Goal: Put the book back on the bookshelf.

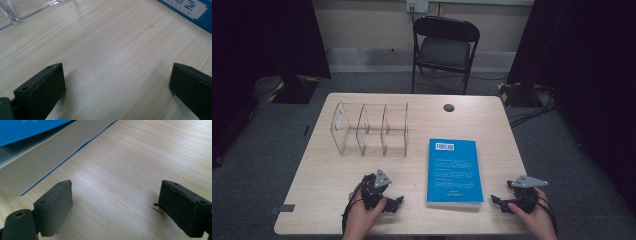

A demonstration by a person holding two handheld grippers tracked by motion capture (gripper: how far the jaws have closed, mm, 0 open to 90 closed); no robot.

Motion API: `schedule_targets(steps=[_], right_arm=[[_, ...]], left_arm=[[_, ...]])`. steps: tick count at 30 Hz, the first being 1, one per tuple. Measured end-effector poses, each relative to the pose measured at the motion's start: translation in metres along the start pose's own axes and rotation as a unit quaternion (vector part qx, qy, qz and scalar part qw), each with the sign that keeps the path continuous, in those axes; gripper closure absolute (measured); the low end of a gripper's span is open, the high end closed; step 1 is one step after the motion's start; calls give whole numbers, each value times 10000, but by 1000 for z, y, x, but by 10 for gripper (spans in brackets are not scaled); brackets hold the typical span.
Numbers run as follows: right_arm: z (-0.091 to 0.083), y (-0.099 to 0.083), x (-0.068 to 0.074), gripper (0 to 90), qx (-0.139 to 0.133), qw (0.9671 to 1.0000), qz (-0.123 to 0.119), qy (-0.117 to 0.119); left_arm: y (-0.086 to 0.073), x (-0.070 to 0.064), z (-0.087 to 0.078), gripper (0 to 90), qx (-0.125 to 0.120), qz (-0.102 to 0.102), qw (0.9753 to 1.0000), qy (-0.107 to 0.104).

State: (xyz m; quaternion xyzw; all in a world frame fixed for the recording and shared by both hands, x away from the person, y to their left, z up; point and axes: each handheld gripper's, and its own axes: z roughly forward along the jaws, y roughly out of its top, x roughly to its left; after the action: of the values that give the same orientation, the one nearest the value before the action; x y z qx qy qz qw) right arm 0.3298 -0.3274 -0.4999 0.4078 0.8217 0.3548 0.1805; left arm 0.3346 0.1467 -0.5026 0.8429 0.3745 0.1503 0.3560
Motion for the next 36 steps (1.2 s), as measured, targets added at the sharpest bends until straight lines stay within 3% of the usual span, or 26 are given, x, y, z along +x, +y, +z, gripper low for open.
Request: schedule_targets(steps=[14,19,22,24,25,36], right_arm=[[-1,0,1,117,-6,9998,-140,141],[-5,0,7,133,127,9983,-378,415],[-5,1,11,140,167,9974,-469,521],[-6,2,17,144,210,9955,-611,695],[-5,2,19,146,195,9948,-627,774],[5,10,41,168,124,9921,-801,959]], left_arm=[[1,0,0,0,58,7,10000,7],[5,-2,-3,8,212,-98,9996,-158],[8,-4,-5,80,208,-121,9995,-209],[10,-8,-7,180,221,-205,9988,-388],[10,-9,-7,154,233,-205,9987,-398],[26,-28,-3,165,194,107,9979,-612]])
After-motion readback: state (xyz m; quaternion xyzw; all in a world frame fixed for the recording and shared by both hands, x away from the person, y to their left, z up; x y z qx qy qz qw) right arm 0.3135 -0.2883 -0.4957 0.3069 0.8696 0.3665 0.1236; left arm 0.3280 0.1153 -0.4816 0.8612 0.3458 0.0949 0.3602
